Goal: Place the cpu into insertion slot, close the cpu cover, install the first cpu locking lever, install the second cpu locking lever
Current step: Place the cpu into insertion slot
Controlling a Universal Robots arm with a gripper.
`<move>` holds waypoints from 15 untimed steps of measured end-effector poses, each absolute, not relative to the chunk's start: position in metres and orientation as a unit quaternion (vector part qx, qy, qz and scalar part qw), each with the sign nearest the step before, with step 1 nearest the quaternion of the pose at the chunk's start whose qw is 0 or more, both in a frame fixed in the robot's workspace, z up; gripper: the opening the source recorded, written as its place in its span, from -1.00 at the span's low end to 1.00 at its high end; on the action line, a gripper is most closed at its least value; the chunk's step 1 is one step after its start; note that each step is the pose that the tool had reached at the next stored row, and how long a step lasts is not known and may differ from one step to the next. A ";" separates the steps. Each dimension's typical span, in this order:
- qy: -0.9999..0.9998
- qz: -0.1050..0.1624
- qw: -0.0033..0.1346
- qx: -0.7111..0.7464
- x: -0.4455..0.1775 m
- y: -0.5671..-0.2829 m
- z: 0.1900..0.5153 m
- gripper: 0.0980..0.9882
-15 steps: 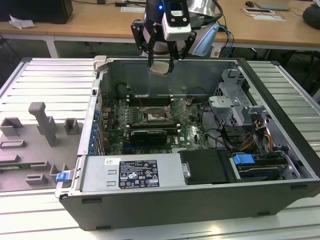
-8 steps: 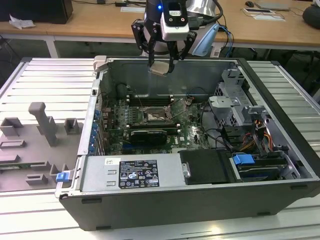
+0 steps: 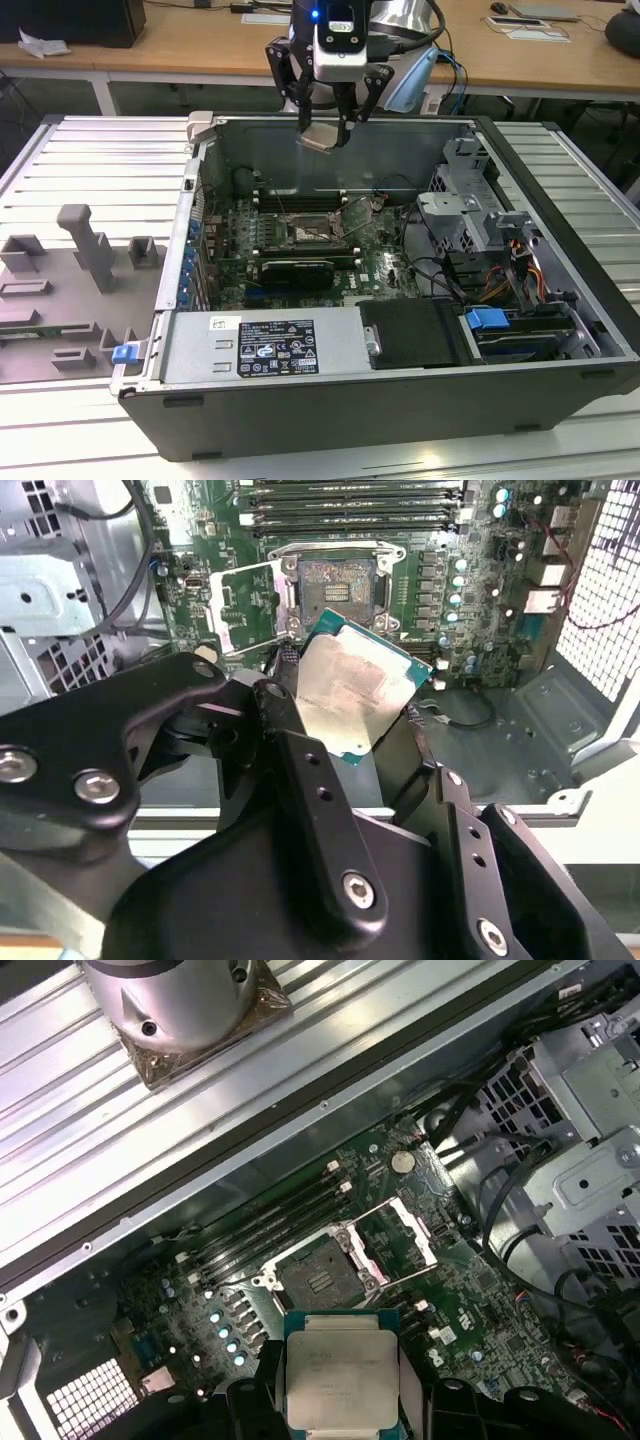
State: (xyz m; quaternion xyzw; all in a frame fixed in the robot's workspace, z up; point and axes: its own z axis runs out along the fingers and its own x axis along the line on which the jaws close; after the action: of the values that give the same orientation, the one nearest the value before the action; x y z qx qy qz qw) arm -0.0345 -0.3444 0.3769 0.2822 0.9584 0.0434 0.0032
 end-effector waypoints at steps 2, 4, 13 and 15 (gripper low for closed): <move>0.953 0.043 0.004 0.298 -0.034 -0.344 0.376 0.00; 0.949 0.043 0.005 0.312 -0.034 -0.344 0.376 0.00; 0.934 0.043 0.007 0.354 -0.034 -0.344 0.374 0.00; 0.931 0.043 0.007 0.361 -0.034 -0.344 0.373 0.00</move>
State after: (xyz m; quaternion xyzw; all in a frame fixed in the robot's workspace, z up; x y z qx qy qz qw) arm -0.0344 -0.3444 0.3734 0.3613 0.9314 0.0429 0.0068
